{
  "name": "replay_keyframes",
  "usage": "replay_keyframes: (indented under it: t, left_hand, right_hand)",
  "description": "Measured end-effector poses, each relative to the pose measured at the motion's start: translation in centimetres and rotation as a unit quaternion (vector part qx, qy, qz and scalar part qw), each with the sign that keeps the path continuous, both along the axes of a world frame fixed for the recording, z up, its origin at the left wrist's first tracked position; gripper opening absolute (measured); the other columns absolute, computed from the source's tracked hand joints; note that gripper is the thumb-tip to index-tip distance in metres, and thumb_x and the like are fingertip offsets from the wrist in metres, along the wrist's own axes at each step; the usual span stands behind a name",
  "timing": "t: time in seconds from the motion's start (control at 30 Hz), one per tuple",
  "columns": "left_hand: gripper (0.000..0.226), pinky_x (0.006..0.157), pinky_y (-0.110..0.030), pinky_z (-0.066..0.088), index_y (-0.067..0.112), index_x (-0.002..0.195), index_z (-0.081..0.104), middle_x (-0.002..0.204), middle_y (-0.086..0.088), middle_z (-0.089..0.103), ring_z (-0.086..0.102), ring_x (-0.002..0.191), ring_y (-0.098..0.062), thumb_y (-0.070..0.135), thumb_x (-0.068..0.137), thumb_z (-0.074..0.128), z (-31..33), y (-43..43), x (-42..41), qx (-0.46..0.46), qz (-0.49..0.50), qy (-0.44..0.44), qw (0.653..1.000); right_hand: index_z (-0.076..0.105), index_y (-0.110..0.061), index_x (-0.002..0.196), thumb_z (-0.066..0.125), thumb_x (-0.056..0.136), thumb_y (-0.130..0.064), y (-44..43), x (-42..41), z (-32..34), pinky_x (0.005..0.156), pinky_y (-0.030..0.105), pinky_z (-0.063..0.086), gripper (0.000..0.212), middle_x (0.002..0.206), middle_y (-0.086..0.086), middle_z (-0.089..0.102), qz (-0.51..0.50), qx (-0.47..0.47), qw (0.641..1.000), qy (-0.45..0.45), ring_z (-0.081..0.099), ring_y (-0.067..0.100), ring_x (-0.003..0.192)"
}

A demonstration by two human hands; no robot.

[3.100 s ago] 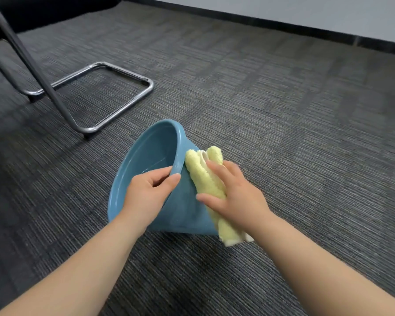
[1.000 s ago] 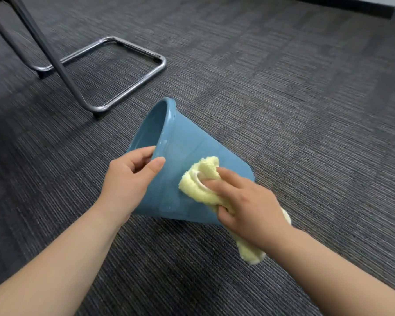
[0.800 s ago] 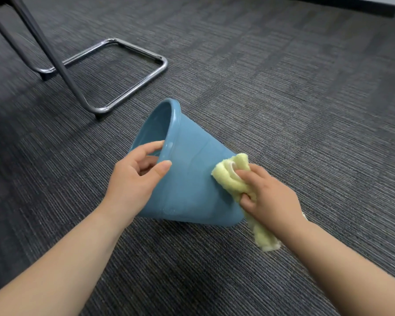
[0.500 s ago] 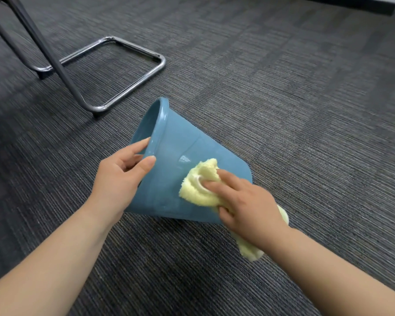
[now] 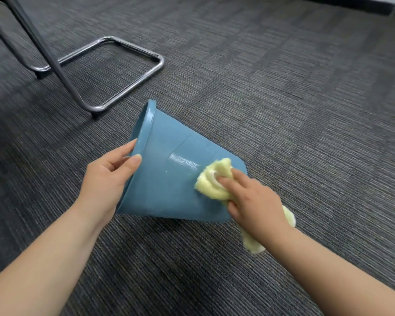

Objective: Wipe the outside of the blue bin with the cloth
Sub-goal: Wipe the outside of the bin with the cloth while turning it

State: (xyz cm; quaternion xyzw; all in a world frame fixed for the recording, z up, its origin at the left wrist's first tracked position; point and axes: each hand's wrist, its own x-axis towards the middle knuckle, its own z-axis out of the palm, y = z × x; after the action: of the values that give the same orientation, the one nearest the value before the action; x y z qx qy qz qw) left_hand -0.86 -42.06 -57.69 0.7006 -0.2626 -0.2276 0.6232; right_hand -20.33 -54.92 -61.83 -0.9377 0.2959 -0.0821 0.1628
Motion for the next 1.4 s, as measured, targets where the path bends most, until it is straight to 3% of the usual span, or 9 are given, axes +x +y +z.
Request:
replay_keyframes:
  t: [0.13,0.3,0.5,0.63,0.77,0.93,1.07,1.23,1.4]
  left_hand:
    - [0.03,0.066,-0.011,0.051,0.034,0.094,0.061,0.069,0.024,0.07,0.063,0.071,0.006,0.008,0.083,0.052,-0.1,-0.1,-0.2,0.002,-0.001,-0.001,1.0]
    - [0.031,0.073,-0.017,0.053,0.035,0.099,0.06,0.072,0.025,0.07,0.064,0.075,0.005,0.01,0.084,0.053,-0.2,0.1,0.3,0.008,0.013,-0.006,1.0]
    - [0.03,0.067,-0.011,0.052,0.037,0.092,0.062,0.07,0.025,0.07,0.063,0.072,0.007,0.009,0.084,0.052,-0.3,0.1,0.4,0.005,0.006,-0.008,1.0]
    - [0.031,0.061,-0.009,0.049,0.036,0.091,0.062,0.07,0.028,0.069,0.063,0.072,0.009,0.008,0.085,0.051,-0.3,-0.1,0.5,-0.004,0.01,-0.006,1.0]
    - [0.031,0.061,-0.008,0.049,0.035,0.094,0.061,0.071,0.03,0.068,0.062,0.073,0.009,0.007,0.085,0.051,-0.4,-0.1,0.8,-0.006,0.016,-0.002,1.0]
    - [0.029,0.062,-0.009,0.049,0.036,0.089,0.064,0.076,0.029,0.069,0.063,0.078,0.008,0.01,0.086,0.051,-0.4,0.0,1.0,-0.004,0.006,0.007,1.0]
    - [0.03,0.062,-0.008,0.048,0.037,0.085,0.065,0.077,0.03,0.068,0.062,0.079,0.009,0.011,0.086,0.05,-0.4,-0.1,1.0,-0.002,0.007,-0.002,1.0]
    - [0.029,0.061,-0.009,0.049,0.04,0.084,0.066,0.075,0.029,0.069,0.063,0.077,0.008,0.014,0.086,0.052,-0.5,-0.1,1.2,0.008,0.019,-0.011,1.0]
    - [0.016,0.062,-0.022,0.046,0.033,0.078,0.053,0.06,0.024,0.067,0.057,0.057,0.009,0.018,0.084,0.055,-1.0,-0.5,0.5,0.034,0.11,-0.07,0.991]
  right_hand:
    - [0.041,-0.032,0.127,0.053,0.081,-0.023,-0.1,-0.1,-0.3,0.06,0.031,0.036,0.048,0.136,-0.003,0.042,-0.049,-0.012,0.999,0.015,0.054,0.027,0.094]
    - [0.067,-0.021,0.097,0.081,0.047,-0.013,1.3,0.1,0.1,0.038,0.024,0.044,0.053,0.103,0.009,0.07,0.071,-0.042,0.996,-0.016,0.062,0.025,0.053]
    - [0.038,-0.032,0.128,0.05,0.084,-0.025,-1.6,-1.6,-2.1,0.06,0.029,0.037,0.046,0.137,-0.005,0.039,-0.084,0.023,0.995,0.055,0.054,0.026,0.099]
    - [0.043,-0.032,0.124,0.053,0.079,-0.024,-0.8,-0.8,-1.8,0.062,0.029,0.038,0.046,0.133,-0.005,0.042,-0.083,0.051,0.995,0.021,0.055,0.026,0.099]
    - [0.063,-0.023,0.105,0.073,0.061,-0.011,0.1,-0.4,-0.9,0.049,0.033,0.049,0.046,0.114,0.008,0.064,0.035,0.012,0.998,-0.047,0.066,0.029,0.071]
    - [0.044,-0.031,0.125,0.052,0.082,-0.025,-2.4,-2.2,-2.8,0.061,0.028,0.037,0.044,0.137,-0.005,0.042,-0.08,0.048,0.995,0.046,0.055,0.026,0.099]
    - [0.044,-0.03,0.124,0.051,0.082,-0.026,-2.1,-1.8,-2.6,0.06,0.027,0.035,0.042,0.133,-0.006,0.043,-0.11,0.059,0.991,0.05,0.055,0.025,0.099]
    - [0.051,-0.03,0.119,0.057,0.078,-0.024,-0.1,-0.3,-1.7,0.063,0.032,0.043,0.042,0.132,-0.003,0.048,-0.025,0.04,0.999,-0.016,0.058,0.029,0.096]
    - [0.044,-0.028,0.124,0.05,0.082,-0.024,-1.9,-0.9,-2.3,0.064,0.027,0.035,0.042,0.133,-0.005,0.043,-0.11,0.12,0.986,0.033,0.054,0.024,0.101]
